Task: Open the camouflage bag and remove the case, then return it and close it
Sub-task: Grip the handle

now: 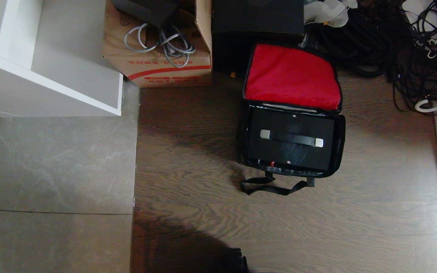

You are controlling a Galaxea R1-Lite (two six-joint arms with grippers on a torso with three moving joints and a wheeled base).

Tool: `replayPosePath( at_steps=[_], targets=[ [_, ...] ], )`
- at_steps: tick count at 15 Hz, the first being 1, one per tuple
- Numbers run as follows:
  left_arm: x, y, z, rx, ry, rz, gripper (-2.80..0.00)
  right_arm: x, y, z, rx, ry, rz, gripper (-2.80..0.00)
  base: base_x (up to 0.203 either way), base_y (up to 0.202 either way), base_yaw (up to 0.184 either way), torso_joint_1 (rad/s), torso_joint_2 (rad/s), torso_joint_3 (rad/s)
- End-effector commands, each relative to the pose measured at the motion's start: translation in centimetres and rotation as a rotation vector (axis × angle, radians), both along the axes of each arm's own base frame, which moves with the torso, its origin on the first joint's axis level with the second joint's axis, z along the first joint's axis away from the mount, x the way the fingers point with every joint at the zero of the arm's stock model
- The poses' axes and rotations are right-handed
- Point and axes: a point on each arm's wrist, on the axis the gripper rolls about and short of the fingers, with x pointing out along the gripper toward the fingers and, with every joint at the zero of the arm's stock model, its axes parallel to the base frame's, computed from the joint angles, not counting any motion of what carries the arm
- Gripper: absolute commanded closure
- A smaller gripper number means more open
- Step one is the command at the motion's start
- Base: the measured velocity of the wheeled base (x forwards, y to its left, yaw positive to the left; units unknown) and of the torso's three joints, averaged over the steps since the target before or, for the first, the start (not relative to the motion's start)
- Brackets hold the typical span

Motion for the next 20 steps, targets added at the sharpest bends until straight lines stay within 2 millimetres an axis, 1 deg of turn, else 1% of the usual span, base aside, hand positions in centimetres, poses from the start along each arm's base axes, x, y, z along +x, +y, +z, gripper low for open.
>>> replayPosePath(
  at_steps=[1, 20],
  targets=[
    [0.00, 0.00, 0.00, 0.000, 0.000, 0.000, 0.00, 0.02, 0.00, 0.00, 0.000, 0.003, 0.000, 0.00, 0.000, 0.000, 0.000, 0.000, 0.00, 0.000],
    [0.01, 0.00, 0.00, 0.000, 0.001, 0.000, 0.00, 0.02, 0.00, -0.01, 0.000, 0.004, 0.000, 0.00, 0.000, 0.000, 0.000, 0.000, 0.00, 0.000]
  ],
)
